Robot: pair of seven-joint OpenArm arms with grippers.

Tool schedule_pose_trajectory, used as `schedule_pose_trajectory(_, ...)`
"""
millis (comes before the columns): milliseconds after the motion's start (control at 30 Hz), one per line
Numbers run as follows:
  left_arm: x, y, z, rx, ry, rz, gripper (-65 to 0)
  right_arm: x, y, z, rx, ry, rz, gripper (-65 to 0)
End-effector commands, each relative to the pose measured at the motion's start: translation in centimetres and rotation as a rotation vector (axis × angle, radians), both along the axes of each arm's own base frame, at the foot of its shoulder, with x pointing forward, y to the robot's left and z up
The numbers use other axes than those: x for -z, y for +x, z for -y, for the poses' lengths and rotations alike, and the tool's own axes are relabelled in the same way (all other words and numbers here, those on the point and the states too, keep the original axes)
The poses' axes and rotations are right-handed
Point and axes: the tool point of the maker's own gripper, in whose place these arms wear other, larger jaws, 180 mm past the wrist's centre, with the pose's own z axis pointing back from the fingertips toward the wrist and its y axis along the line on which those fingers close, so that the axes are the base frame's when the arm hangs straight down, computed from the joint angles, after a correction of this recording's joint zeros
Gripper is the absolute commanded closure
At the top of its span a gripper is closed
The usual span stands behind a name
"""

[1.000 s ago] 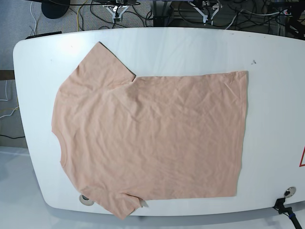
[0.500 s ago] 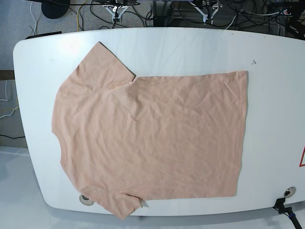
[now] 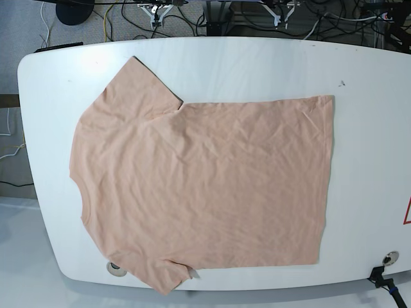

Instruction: Fold the T-shirt properly

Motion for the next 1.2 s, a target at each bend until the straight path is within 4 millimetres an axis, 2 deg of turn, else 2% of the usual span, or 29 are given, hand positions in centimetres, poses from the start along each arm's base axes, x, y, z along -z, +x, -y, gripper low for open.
schedule_pose_trajectory(0,0.0,0.1,0.0,0.001,-0.001,0.010,-0.6,0.0,0.2,-0.3,-0.006,0.021,0.012,0.0)
schedule_pose_trajectory(367,0.0,-0.3,-0.2,0.008,-0.001,0.001,-0.5,0.0,0.1,-0.2,-0.007,0.021,0.015,0.0)
schedule_pose_trajectory(500,0.0,0.2,-0.4,0.003,-0.001,0.017,-0.4,0.0,0.2,-0.3,-0.008,0.022,0.015,0.0)
schedule_pose_trajectory(667,-0.1,-1.0,-1.6,0.001,0.020,0.001,-0.5,0.0,-0.3,-0.2,-0.019,0.027,0.012,0.0)
schedule_pose_trajectory(800,-0.5,-3.4,-3.7,0.005,0.052,-0.018,-0.4,-0.2,-2.1,0.5,-0.017,0.015,0.003,0.0)
schedule_pose_trajectory(967,-1.4,-6.0,-6.2,0.036,0.086,-0.016,0.0,-0.7,-5.5,2.5,-0.022,-0.012,-0.002,0.0)
schedule_pose_trajectory(1000,-1.1,-5.5,-4.7,0.035,0.059,-0.010,0.0,-0.6,-4.8,1.7,-0.022,0.009,0.013,0.0)
schedule_pose_trajectory(1167,-1.2,-5.9,-4.6,0.037,0.058,-0.018,0.0,-0.7,-5.0,2.6,-0.034,0.000,0.006,0.0)
